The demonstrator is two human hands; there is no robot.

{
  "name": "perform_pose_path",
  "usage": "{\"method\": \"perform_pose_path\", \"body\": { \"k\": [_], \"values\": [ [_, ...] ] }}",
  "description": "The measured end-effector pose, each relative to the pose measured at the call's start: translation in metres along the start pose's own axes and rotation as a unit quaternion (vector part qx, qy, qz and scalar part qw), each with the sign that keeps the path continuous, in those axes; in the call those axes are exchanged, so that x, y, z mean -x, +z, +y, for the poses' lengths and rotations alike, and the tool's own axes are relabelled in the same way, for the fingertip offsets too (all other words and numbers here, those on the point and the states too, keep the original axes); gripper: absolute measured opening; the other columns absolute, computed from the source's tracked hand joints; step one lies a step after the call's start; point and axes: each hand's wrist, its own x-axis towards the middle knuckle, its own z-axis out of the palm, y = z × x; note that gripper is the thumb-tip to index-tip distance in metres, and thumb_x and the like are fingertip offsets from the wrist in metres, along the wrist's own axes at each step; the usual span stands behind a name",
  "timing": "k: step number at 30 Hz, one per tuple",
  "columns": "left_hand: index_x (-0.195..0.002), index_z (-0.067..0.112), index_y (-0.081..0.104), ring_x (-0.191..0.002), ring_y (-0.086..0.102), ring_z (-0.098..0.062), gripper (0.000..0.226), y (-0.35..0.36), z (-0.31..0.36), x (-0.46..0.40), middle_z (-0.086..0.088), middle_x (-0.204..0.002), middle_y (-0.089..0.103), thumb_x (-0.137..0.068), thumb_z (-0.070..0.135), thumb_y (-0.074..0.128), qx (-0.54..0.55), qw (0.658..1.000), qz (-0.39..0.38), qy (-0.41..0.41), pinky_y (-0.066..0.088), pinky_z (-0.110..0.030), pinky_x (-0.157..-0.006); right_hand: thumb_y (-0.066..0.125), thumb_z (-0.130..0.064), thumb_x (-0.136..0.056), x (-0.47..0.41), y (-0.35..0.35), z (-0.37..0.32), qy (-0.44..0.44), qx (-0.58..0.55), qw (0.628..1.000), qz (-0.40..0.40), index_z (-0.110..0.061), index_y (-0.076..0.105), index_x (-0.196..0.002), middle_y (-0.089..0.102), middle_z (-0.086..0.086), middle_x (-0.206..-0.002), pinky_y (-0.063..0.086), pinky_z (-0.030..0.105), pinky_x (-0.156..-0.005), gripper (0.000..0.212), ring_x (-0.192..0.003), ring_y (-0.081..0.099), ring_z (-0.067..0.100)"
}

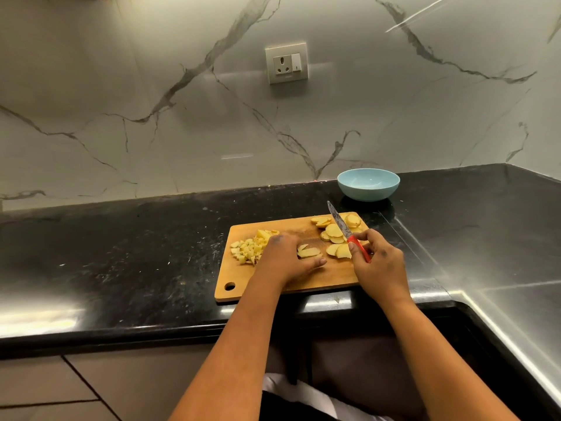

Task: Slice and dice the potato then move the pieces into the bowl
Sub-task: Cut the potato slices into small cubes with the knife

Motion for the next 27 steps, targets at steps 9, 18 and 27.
{"method": "perform_pose_path", "body": {
  "k": [9, 18, 27],
  "values": [
    [-0.126, 0.02, 0.066, -0.111, 0.055, -0.013, 0.035, -0.006, -0.002, -0.004, 0.001, -0.126, 0.062, -0.092, 0.029, 0.067, 0.083, 0.996, -0.016, 0.02, 0.044, -0.023, -0.093, 0.065, -0.02, -0.092, 0.0, 0.001, 0.001, 0.002, -0.002, 1.0, -0.004, -0.019, 0.061, -0.101, 0.058, -0.007, -0.069, 0.038, 0.013, -0.05, 0.01, -0.056, 0.053, 0.007],
    [-0.111, 0.019, 0.073, -0.106, 0.059, -0.012, 0.024, -0.014, -0.013, -0.014, 0.0, -0.117, 0.068, -0.094, 0.007, 0.06, 0.114, 0.993, -0.007, -0.007, 0.045, -0.021, -0.092, 0.066, -0.02, -0.091, 0.0, 0.002, 0.003, -0.002, 0.003, 1.0, -0.002, -0.018, 0.062, -0.101, 0.06, -0.005, -0.07, 0.044, 0.018, -0.05, 0.011, -0.057, 0.056, 0.01],
    [-0.125, 0.017, 0.066, -0.107, 0.059, -0.013, 0.032, -0.01, -0.01, -0.017, -0.002, -0.121, 0.066, -0.093, 0.017, 0.066, 0.093, 0.995, 0.002, 0.028, 0.044, -0.021, -0.093, 0.065, -0.02, -0.092, 0.0, 0.002, 0.0, -0.003, 0.005, 1.0, -0.005, -0.018, 0.061, -0.102, 0.059, -0.004, -0.07, 0.045, 0.019, -0.05, 0.011, -0.059, 0.056, 0.011]
  ]
}}
